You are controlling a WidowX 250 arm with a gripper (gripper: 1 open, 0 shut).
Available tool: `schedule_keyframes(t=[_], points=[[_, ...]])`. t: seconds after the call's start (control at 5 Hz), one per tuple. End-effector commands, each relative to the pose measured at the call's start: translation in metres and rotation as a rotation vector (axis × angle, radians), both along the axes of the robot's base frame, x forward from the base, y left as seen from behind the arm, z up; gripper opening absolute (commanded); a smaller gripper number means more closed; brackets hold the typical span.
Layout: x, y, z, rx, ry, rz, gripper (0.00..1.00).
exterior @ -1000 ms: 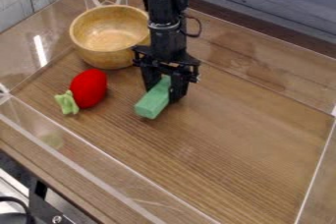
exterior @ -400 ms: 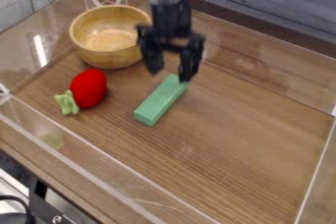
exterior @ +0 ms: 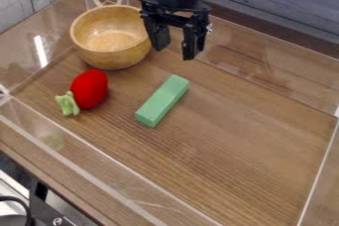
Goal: Remove the green block from the brown bowl and put it on the table
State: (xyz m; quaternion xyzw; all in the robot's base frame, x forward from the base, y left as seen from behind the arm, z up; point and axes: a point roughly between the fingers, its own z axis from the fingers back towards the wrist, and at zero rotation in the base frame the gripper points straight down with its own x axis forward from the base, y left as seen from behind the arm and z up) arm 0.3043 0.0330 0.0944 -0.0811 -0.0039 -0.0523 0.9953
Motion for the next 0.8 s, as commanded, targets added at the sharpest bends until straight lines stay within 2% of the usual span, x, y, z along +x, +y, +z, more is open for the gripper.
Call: schedule_keyframes(t=[0.0, 0.2, 0.6], points=[[0.003, 0.005, -0.001, 0.013, -0.035, -0.022, 1.0], [0.003, 0.009, -0.016, 0.019, -0.033, -0.056, 1.0], [0.01, 0.019, -0.022, 0.028, -0.054, -0.04, 1.0]])
